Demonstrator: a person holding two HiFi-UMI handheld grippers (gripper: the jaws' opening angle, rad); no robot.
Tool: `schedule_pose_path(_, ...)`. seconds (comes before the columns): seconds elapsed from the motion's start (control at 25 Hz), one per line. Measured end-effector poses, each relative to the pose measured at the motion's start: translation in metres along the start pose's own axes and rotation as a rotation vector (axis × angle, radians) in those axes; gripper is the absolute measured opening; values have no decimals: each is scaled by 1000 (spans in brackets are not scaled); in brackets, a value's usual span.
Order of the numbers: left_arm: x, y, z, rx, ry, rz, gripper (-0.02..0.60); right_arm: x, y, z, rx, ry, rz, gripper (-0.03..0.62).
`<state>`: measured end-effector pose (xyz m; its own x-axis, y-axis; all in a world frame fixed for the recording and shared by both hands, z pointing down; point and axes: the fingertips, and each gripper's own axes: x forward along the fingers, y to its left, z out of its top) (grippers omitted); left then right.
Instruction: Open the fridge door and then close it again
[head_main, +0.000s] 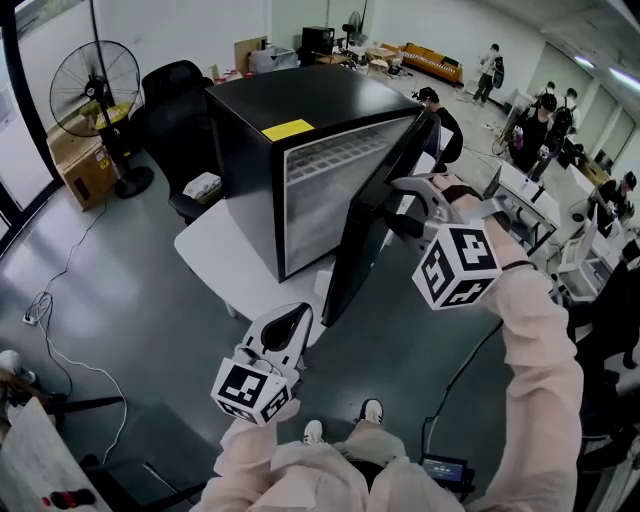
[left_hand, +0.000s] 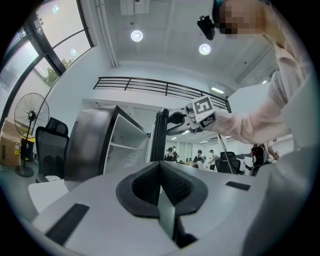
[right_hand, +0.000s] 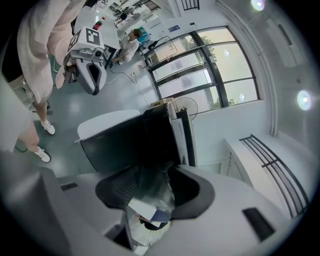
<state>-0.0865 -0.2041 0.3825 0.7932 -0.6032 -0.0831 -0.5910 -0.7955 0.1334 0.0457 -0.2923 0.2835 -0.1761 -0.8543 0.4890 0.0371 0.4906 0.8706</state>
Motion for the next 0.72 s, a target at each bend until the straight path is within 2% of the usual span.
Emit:
schedule_pose_path(0.16,16,-22,-5,-8,1,-33,12,-19,11,-19,-22,-4,18,186)
schedule_pose_path(0.44,52,-69,-9,3,8,-42,12,-54,27,-57,-65,-91,26,192)
schedule_pose_path(0.72,88,-107,-16,15,17,19,12,-77,35,-87,-143,-189,54,190)
